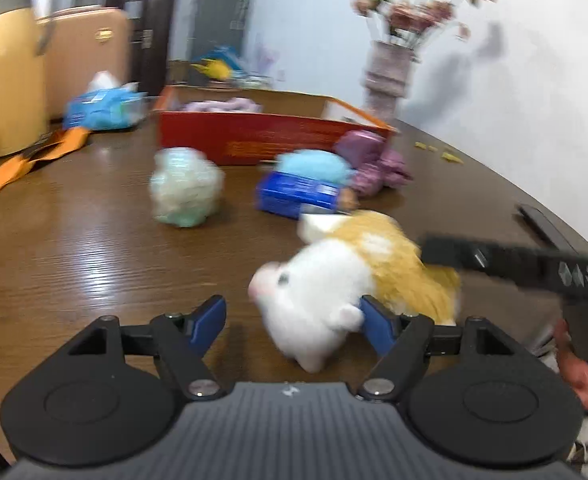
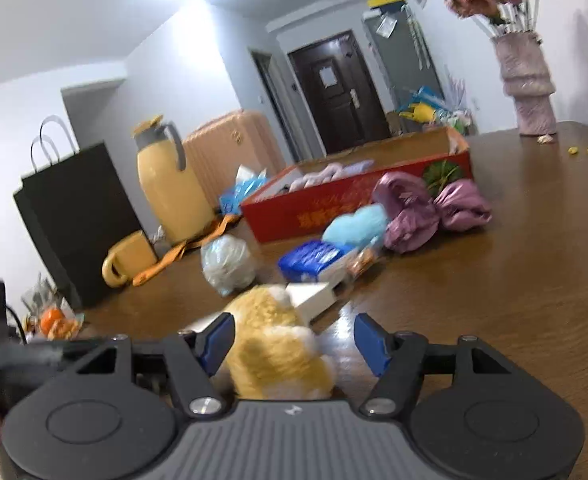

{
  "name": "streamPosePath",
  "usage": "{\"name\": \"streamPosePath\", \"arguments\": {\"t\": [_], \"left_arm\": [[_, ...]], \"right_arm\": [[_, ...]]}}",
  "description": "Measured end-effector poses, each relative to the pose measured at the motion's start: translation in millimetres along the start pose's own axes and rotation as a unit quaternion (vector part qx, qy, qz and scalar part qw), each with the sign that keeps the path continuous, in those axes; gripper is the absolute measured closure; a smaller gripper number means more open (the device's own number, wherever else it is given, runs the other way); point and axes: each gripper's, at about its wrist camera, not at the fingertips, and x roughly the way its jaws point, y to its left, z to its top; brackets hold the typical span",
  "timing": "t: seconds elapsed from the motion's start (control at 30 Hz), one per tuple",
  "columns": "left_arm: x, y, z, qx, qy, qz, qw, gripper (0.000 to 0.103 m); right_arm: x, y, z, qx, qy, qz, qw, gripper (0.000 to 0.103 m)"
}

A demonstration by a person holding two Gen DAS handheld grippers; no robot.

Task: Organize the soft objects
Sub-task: 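Close the left gripper on the sheep plush beside the right gripper, then carry the sheep plush into the red box and open both grippers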

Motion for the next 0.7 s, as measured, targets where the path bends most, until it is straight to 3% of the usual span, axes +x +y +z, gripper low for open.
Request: {"name": "streamPosePath", "arguments": {"t": [0.07, 0.17, 0.33, 0.37, 0.4, 0.43, 0.47, 0.6, 0.7], "left_arm": [[-7, 12, 2, -0.019, -0.017, -0.003, 0.9997, 0.028], [-11, 21, 6, -0.043, -0.029, -0.043, 0.9977, 0.027], [6, 37, 13, -0.093, -0.008, -0.068, 0.9933, 0.03], [11, 41, 14, -0.107, 0.002, -0.078, 0.9912, 0.037], [16, 44, 13, -0.119, 0.011, -0.09, 0.9888, 0.05], [20, 47, 13, -0.133, 0.018, -0.111, 0.9847, 0.056], [20, 47, 13, -0.141, 0.019, -0.119, 0.9826, 0.057], [15, 42, 24, -0.138, 0.0, -0.126, 0.9825, 0.058], [12, 38, 55, -0.122, -0.032, -0.144, 0.9814, 0.058]], "right_arm": [[-1, 11, -6, -0.01, 0.009, 0.008, 1.0, 0.037], [1, 18, -8, -0.008, 0.017, 0.013, 1.0, 0.037], [-2, 24, -7, 0.006, 0.019, 0.017, 1.0, 0.038], [-1, 25, -8, 0.006, 0.023, 0.019, 1.0, 0.039], [1, 27, -10, 0.005, 0.029, 0.018, 0.999, 0.044], [3, 27, -12, 0.005, 0.035, 0.016, 0.999, 0.052], [7, 27, -14, 0.009, 0.042, 0.018, 0.999, 0.057], [1, 31, -7, 0.002, 0.025, 0.018, 1.0, 0.059], [-7, 31, 16, -0.016, -0.002, 0.022, 1.0, 0.059]]}}
